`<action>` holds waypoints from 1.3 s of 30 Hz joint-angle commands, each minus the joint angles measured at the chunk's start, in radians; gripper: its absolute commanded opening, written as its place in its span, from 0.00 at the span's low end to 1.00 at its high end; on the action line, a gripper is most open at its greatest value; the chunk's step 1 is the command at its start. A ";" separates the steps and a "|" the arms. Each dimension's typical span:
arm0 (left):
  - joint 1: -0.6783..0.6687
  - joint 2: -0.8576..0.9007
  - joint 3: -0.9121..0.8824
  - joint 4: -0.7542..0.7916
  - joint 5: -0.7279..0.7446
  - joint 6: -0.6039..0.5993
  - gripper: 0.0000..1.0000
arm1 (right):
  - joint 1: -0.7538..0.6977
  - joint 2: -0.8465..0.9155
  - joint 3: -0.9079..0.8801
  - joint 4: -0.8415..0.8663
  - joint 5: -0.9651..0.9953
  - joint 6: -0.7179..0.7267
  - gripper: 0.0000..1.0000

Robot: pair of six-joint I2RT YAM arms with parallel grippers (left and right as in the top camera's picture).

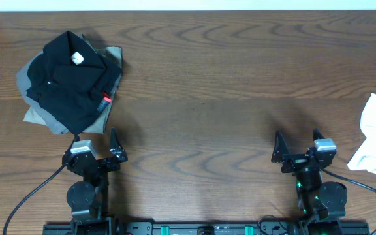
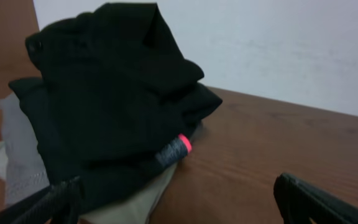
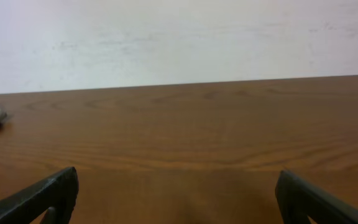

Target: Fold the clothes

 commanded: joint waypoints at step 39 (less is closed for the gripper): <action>-0.004 0.023 -0.007 -0.049 -0.009 0.013 0.98 | 0.014 -0.003 -0.001 -0.005 -0.007 0.011 0.99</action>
